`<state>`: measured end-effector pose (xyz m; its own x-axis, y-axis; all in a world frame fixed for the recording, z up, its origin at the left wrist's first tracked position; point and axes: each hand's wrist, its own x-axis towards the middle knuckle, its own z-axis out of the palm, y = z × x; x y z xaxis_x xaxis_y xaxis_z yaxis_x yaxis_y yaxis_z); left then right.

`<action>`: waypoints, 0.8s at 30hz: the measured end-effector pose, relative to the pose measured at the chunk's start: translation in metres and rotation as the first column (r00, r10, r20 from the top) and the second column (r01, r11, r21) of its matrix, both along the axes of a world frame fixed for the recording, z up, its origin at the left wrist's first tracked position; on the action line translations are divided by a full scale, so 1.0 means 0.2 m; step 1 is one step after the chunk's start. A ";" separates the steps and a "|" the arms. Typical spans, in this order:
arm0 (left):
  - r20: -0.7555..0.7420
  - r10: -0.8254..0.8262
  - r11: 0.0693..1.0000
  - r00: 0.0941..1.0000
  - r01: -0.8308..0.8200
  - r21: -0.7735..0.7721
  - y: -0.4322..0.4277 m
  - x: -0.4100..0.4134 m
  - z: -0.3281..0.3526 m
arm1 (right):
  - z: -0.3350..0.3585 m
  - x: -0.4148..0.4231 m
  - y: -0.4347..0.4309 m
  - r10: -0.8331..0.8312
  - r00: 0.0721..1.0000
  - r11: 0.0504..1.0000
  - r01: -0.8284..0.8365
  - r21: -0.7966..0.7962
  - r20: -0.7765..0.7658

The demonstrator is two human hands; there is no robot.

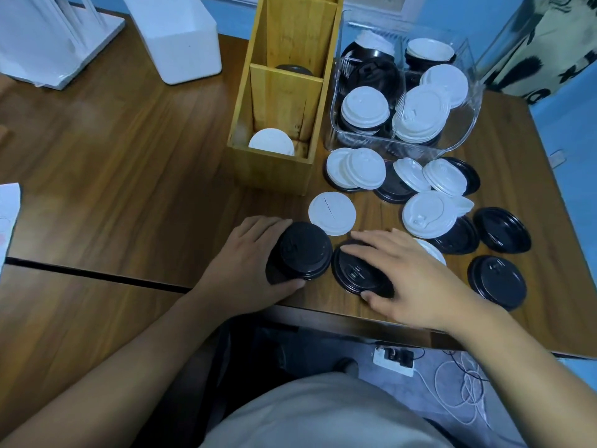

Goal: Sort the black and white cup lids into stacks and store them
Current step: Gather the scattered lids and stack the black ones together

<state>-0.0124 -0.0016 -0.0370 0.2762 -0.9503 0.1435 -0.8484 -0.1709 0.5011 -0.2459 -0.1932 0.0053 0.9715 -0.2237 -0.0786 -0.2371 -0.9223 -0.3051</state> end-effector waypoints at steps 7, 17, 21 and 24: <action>-0.023 0.008 1.000 1.000 -0.008 -0.002 0.00 0.00 0.00 | 0.09 0.05 -0.01 -0.141 0.970 0.990 0.138 0.028 0.199; -0.067 0.013 1.000 0.998 -0.012 0.006 -0.01 0.01 0.00 | 0.02 0.38 0.18 -0.176 0.975 0.982 0.164 0.096 0.132; -0.066 -0.001 1.000 0.998 0.002 0.015 -0.01 0.01 0.00 | 0.01 0.41 0.21 -0.168 0.979 0.983 0.157 0.094 0.114; -0.063 -0.028 1.000 0.998 0.027 -0.010 0.00 0.02 -0.02 | -0.01 0.42 0.22 -0.197 0.973 0.974 0.180 0.140 0.119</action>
